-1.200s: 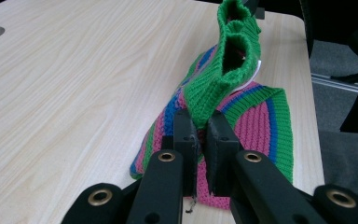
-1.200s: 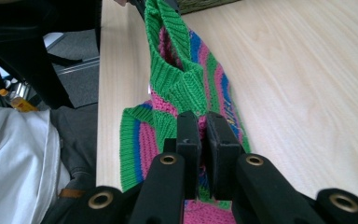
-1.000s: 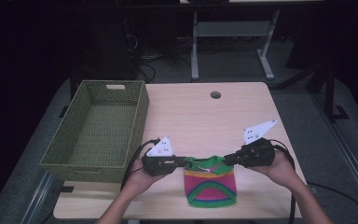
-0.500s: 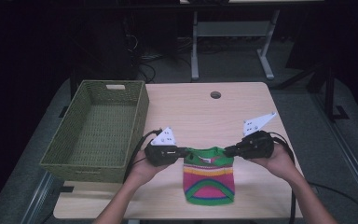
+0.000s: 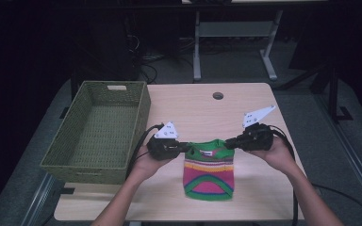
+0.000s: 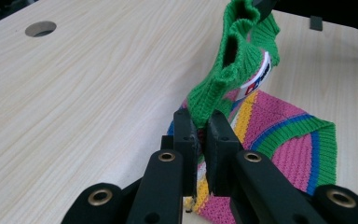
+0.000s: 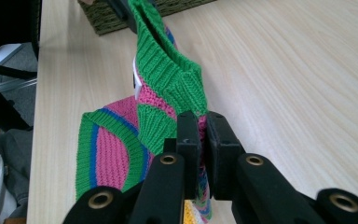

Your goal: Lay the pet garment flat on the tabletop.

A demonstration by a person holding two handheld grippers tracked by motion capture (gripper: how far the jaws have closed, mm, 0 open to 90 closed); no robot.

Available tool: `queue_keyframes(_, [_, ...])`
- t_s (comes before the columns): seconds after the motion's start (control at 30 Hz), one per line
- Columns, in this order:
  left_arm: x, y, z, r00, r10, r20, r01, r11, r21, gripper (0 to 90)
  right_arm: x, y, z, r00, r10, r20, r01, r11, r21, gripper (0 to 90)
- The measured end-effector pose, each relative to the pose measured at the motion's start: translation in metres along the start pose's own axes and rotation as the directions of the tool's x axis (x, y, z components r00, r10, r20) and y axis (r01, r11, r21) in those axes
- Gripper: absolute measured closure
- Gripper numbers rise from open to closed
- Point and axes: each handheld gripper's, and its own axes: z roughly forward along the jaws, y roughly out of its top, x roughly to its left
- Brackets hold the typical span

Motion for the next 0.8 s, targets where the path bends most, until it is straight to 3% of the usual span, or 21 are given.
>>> queue_keyframes(0.47, [0.015,-0.003,0.009,0.9981,-0.053,-0.032,0.054,0.9986,0.002,84.2,-0.019,0.006,0.008,0.9992,0.039,0.009,-0.040,0.999,0.003,84.2])
queue_keyframes(0.8, [0.026,-0.002,0.023,0.9908,-0.110,-0.078,0.111,0.9938,0.004,81.9,-0.031,0.006,0.014,0.9970,0.066,0.041,-0.066,0.998,-0.003,84.0])
